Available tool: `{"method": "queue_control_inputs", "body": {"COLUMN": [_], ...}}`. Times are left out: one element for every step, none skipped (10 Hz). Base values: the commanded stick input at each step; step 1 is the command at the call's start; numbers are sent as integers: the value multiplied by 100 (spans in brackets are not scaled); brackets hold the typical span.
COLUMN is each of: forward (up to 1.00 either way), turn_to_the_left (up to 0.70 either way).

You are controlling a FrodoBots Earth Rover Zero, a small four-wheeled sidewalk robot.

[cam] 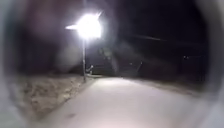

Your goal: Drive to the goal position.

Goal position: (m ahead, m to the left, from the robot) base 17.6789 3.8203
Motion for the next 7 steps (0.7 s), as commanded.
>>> {"method": "queue_control_inputs", "body": {"forward": [70, 70, 70, 70, 70, 70, 70], "turn_to_the_left": [14, 8, 0, 0, 0, 0, 0]}}
